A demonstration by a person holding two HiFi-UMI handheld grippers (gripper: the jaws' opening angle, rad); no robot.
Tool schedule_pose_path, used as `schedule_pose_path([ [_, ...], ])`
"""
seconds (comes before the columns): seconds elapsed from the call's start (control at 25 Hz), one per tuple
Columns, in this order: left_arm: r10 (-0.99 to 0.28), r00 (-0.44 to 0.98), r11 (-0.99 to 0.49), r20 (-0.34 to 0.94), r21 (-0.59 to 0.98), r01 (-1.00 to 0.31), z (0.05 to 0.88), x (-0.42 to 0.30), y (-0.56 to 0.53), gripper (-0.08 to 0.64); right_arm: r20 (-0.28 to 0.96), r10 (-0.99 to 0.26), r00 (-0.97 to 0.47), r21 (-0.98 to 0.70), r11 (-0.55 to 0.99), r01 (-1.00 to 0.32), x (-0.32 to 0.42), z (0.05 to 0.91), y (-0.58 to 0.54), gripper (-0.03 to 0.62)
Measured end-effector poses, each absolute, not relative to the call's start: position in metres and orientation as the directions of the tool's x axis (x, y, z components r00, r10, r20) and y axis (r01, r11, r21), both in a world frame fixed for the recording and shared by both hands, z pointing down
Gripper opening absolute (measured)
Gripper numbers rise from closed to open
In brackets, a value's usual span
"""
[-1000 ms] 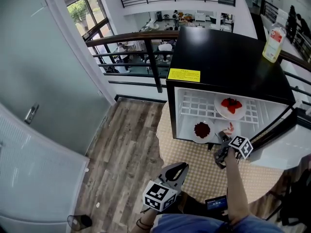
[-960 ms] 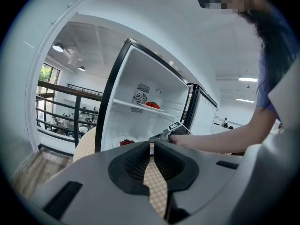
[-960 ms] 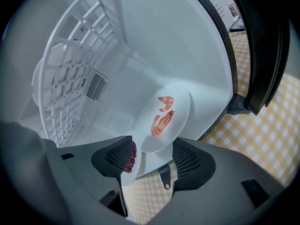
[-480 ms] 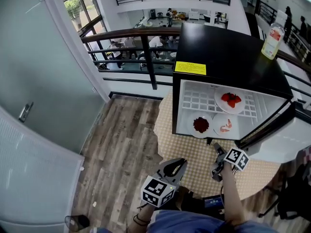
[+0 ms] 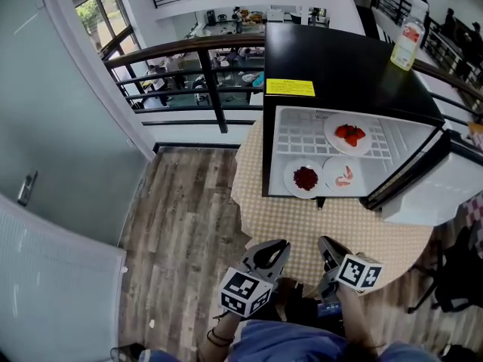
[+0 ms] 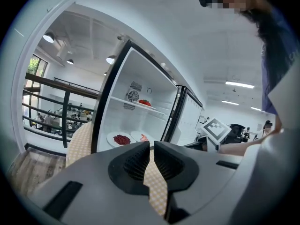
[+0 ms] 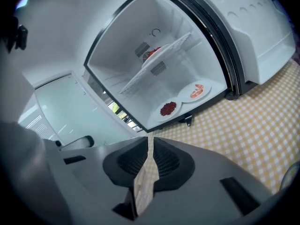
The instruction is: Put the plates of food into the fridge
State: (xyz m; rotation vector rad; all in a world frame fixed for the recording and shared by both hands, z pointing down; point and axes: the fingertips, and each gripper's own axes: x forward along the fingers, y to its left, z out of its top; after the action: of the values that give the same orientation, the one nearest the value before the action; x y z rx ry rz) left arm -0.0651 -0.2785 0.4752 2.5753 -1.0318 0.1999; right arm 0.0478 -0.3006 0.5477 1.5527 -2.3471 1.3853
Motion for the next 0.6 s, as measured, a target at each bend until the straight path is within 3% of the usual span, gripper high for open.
schedule_pose_path([
  [0.6, -0.530, 0.799, -0.724, 0.283, 0.338, -0.601, 0.507, -0.089, -0.228, 0.034, 0.467, -0.704, -0.535, -0.579, 0.214, -0.787, -0.013, 0.542, -0.194, 0.028],
])
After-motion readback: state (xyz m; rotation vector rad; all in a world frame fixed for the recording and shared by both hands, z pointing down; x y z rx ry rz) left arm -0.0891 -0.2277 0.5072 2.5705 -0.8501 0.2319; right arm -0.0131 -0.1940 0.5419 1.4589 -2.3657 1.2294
